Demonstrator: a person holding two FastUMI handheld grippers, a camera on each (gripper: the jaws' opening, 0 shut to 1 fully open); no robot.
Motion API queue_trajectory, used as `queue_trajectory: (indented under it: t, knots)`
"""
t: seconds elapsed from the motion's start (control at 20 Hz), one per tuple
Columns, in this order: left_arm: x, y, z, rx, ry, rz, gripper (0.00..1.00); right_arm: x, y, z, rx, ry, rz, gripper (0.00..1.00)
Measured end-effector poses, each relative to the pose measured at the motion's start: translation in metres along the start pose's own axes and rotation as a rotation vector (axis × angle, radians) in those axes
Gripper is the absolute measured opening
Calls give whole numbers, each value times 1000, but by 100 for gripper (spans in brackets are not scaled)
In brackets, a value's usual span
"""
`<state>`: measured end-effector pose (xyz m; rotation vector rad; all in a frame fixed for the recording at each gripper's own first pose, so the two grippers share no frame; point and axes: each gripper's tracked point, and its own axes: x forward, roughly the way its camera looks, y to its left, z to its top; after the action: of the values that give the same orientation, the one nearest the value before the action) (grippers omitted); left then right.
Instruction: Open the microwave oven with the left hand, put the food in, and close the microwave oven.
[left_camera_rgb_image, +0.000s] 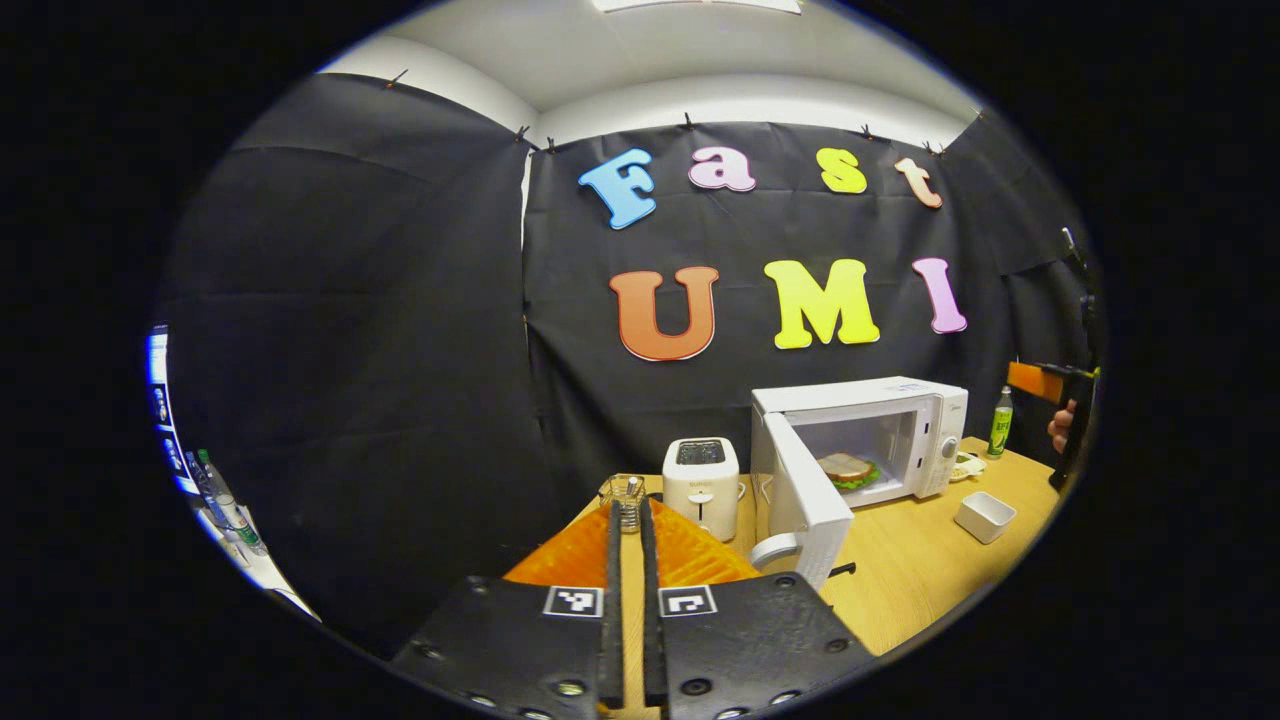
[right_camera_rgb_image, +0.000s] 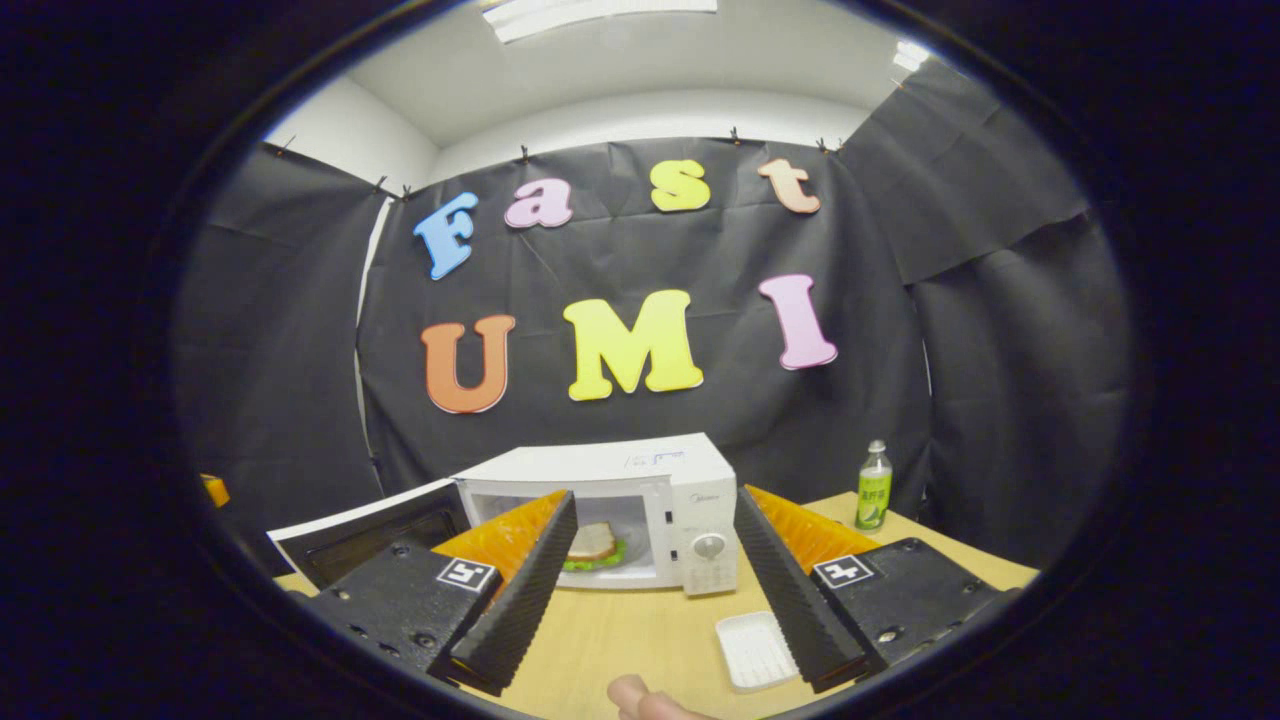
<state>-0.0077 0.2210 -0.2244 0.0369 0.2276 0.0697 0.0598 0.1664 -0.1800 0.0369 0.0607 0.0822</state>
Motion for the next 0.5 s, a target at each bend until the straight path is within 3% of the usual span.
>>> queue_trajectory:
  t: [0.05, 0.1, 0.15, 0.25, 0.3, 0.5]
  knots:
    - [-7, -10, -3, -23, 12, -57, 0, -13, -6, 12, -10, -12, -3, 100]
    - [-9, -17, -8, -13, 14, -91, 0, -26, -11, 24, -13, -27, -4, 91]
    - [-8, -15, -9, 37, 3, -84, 0, -39, -18, 36, -12, -41, -6, 100]
    - [-8, -12, -18, 117, 9, -84, 0, -61, -28, 50, 0, -62, -1, 100]
    - [-9, -12, -18, 126, 10, -89, 0, -71, -33, 55, 5, -67, 4, 91]
    - [5, -12, -32, 56, 37, -108, 0, -98, -49, 61, 31, -45, 31, 91]
